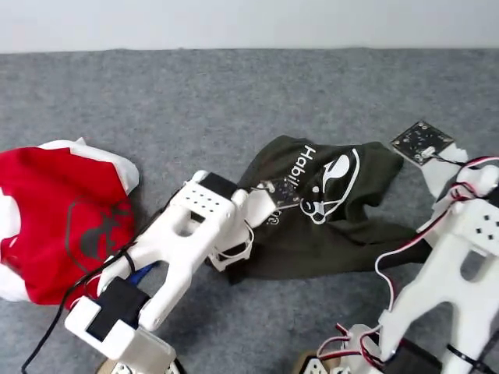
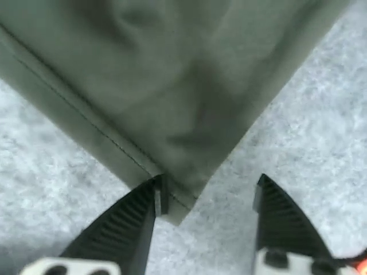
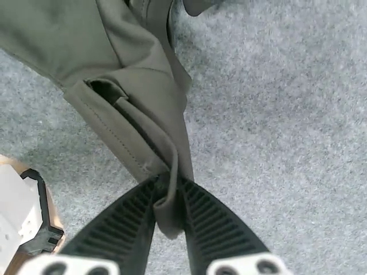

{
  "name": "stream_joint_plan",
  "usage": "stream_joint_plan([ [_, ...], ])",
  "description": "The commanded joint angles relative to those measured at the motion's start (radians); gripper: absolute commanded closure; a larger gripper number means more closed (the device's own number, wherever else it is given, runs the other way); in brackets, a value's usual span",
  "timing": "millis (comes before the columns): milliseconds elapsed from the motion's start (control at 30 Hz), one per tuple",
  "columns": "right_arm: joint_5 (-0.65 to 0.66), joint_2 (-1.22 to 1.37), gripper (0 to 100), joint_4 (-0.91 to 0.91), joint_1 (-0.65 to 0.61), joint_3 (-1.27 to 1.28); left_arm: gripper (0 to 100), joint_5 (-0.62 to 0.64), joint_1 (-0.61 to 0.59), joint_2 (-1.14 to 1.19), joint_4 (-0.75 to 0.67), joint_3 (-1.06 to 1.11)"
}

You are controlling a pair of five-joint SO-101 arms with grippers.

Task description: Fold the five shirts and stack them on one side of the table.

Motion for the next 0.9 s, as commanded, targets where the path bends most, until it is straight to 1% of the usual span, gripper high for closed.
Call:
stream_joint_plan([
  [0,-0.011,-0.045,98.9,0.036,-0.012,-0.014,75,0.002,-0.017,-0.049,-0.078,0.022],
  [100,-0.011,-0.045,98.9,0.036,-0.012,-0.014,75,0.0,-0.06,-0.008,-0.112,0.019],
  [233,-0.011,-0.045,98.9,0.036,-0.012,-0.012,75,-0.032,-0.103,0.138,-0.11,-0.044],
  [367,-0.011,-0.045,98.9,0.038,-0.012,-0.012,76,-0.034,-0.095,0.238,-0.086,-0.111],
  [567,-0.011,-0.047,98.9,0.038,-0.012,-0.012,85,-0.034,-0.021,0.25,-0.066,-0.133],
  [700,-0.011,-0.048,98.9,0.038,-0.01,-0.015,97,-0.038,0.021,0.239,-0.055,-0.136],
  [733,-0.011,-0.048,98.9,0.038,-0.008,-0.017,99,-0.055,0.025,0.238,-0.032,-0.145],
  [767,-0.011,-0.054,98.9,0.038,-0.007,-0.017,98,-0.068,0.02,0.238,-0.005,-0.163],
  [867,-0.011,-0.101,98.9,0.038,-0.007,-0.017,99,-0.052,-0.023,0.203,0.112,-0.252],
])
